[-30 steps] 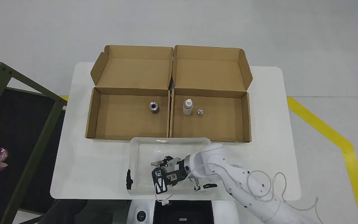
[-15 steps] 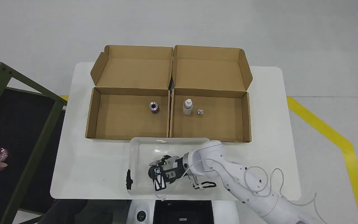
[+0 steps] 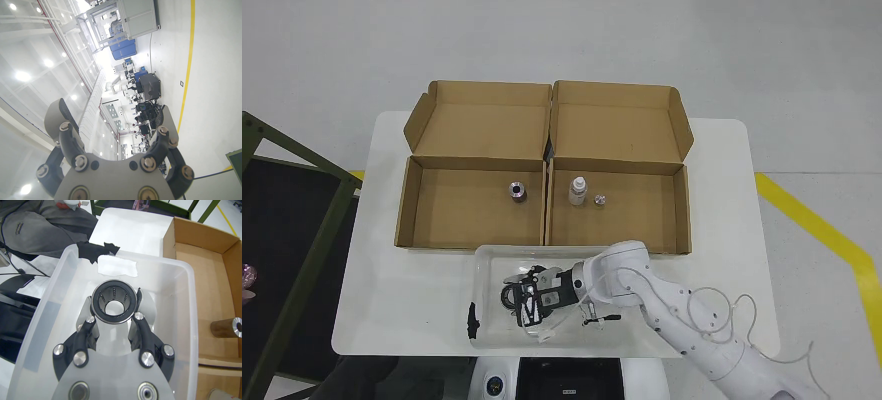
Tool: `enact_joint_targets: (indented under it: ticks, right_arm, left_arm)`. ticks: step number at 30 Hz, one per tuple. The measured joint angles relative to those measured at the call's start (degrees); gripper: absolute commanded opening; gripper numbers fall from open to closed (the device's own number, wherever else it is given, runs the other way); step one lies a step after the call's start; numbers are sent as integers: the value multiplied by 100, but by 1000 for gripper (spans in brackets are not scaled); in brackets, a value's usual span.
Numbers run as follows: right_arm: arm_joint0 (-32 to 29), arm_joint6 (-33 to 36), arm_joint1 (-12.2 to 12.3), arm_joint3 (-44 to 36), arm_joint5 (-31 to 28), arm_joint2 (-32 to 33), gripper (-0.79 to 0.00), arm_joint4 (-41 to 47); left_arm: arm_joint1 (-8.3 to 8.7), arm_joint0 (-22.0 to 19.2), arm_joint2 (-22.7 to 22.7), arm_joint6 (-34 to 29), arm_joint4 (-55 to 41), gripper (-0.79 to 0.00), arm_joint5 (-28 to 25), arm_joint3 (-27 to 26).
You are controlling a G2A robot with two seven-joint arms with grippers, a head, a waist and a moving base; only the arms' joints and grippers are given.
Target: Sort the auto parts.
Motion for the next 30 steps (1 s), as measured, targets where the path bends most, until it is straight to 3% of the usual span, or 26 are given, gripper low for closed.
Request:
enact_joint_targets:
  ticks: [30]
  right_arm:
    - [563,-291,3,-372,451,484,-785,626]
  left_arm:
    - [0,0,0,0,0,0,0,0]
